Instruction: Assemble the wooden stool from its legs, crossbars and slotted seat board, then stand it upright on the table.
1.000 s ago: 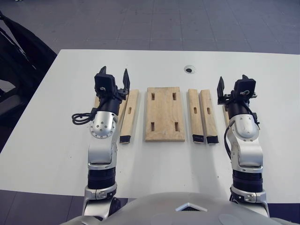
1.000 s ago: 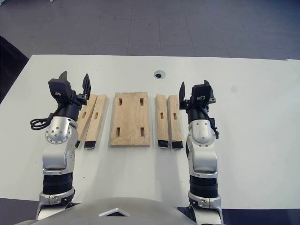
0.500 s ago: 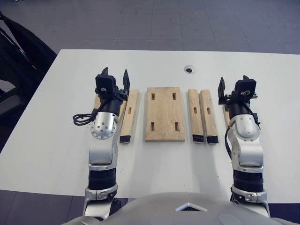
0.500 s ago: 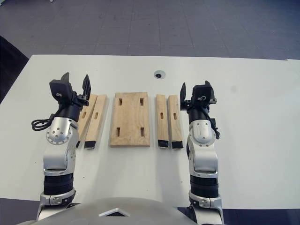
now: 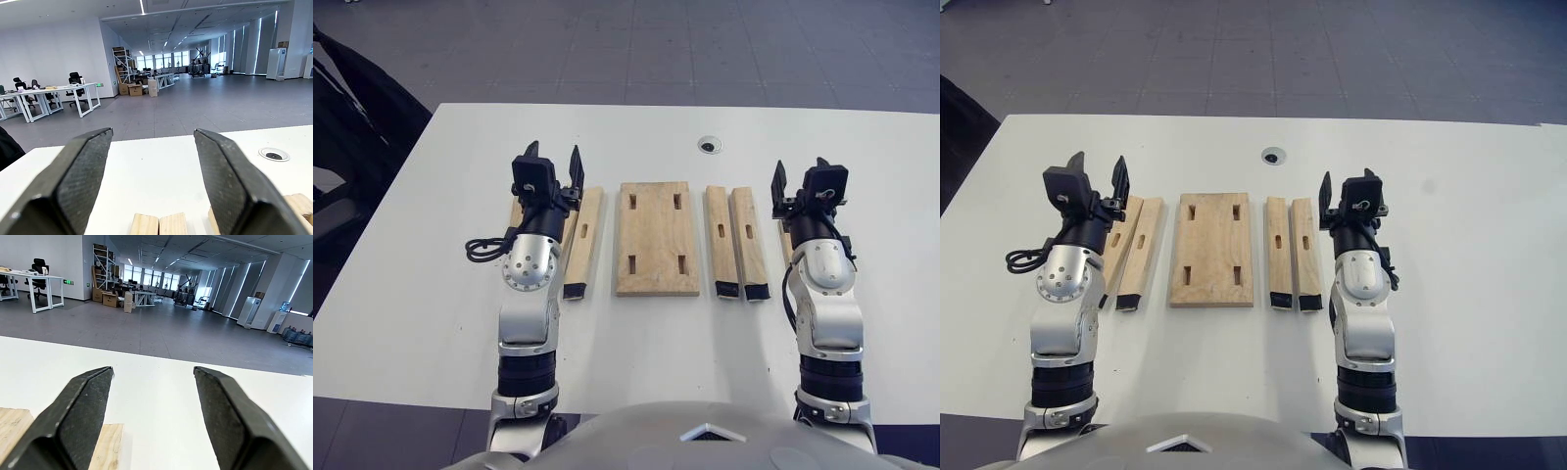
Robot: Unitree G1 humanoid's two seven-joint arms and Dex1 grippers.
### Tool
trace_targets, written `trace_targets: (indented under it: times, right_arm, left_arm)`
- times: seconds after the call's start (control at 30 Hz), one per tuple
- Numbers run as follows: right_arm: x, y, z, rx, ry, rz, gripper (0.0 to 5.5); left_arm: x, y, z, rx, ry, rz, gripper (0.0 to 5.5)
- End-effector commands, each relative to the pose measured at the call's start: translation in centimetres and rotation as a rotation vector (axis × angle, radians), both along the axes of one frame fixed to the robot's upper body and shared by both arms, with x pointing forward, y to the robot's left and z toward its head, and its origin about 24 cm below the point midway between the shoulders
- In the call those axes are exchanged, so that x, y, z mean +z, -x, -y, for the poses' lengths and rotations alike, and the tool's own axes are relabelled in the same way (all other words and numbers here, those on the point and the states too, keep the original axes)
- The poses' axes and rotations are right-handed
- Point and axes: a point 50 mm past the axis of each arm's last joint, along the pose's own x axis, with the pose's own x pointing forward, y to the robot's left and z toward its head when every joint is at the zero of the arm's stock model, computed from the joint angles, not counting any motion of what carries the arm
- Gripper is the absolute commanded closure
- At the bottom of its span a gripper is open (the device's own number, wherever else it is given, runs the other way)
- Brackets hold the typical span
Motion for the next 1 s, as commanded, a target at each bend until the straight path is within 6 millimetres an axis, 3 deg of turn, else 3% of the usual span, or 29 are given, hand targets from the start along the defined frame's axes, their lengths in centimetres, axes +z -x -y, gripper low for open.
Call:
trace_targets:
  times: [0.03,0.23,0.4,0.57,0.93,1.0]
  right_arm:
    - [0.3,-0.3,0.0,-0.006,0.004,0.007,2.47]
    - [-0.3,0.5,1.1,-0.038,-0.009,-0.036,2.47]
    - [-2.5,5.6,4.7,-0.047,0.042,-0.193,2.47]
    - [-5.2,8.0,4.8,0.012,-0.023,-0.356,2.47]
    - [-8.6,9.0,4.8,0.020,-0.108,-0.566,2.47]
    - [-8.7,9.0,4.6,0.026,-0.123,-0.579,2.79]
  left_arm:
    - [0.0,0.0,-0.1,0.015,0.004,0.004,2.43]
    - [0.2,0.0,-0.2,0.016,0.005,0.006,2.43]
    - [-0.2,0.5,-0.7,0.038,-0.002,-0.008,2.43]
    - [-0.3,0.7,-0.6,0.044,0.004,-0.014,2.43]
    - [-0.4,0.8,-0.5,0.038,0.008,-0.022,2.43]
    - [-0.4,0.8,-0.5,0.037,0.009,-0.021,2.43]
